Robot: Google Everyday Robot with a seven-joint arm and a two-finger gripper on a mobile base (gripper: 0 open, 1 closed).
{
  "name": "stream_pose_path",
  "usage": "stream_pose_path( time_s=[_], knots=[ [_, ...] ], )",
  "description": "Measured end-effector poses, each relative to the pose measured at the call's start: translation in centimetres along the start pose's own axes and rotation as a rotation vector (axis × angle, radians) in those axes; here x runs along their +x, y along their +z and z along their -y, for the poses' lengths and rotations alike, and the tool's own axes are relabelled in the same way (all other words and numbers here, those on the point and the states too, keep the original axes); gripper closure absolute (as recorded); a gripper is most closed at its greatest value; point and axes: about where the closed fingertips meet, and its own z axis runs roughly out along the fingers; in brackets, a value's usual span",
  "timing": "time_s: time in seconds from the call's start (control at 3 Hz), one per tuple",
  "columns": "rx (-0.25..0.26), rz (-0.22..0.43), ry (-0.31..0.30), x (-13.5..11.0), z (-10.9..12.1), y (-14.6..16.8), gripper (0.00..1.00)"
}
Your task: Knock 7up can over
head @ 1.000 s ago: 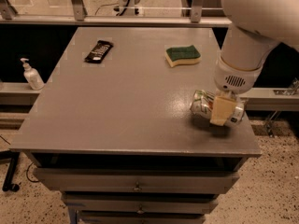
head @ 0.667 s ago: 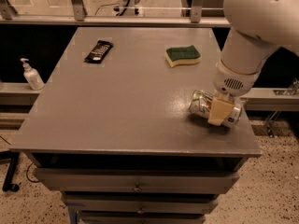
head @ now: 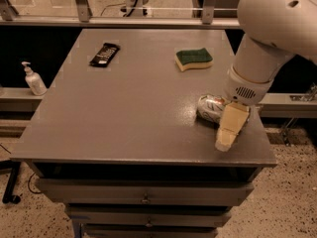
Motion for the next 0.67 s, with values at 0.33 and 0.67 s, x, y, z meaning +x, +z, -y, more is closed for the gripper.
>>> stream_pose_path(
  time_s=[0.33,0.67],
  knots=[
    [0.008,0.02,-0.011,-0.7,-0.4,-0.7,0.0],
    [0.018,0.06,-0.01,-1.3,-0.8,-1.8,0.0]
  ],
)
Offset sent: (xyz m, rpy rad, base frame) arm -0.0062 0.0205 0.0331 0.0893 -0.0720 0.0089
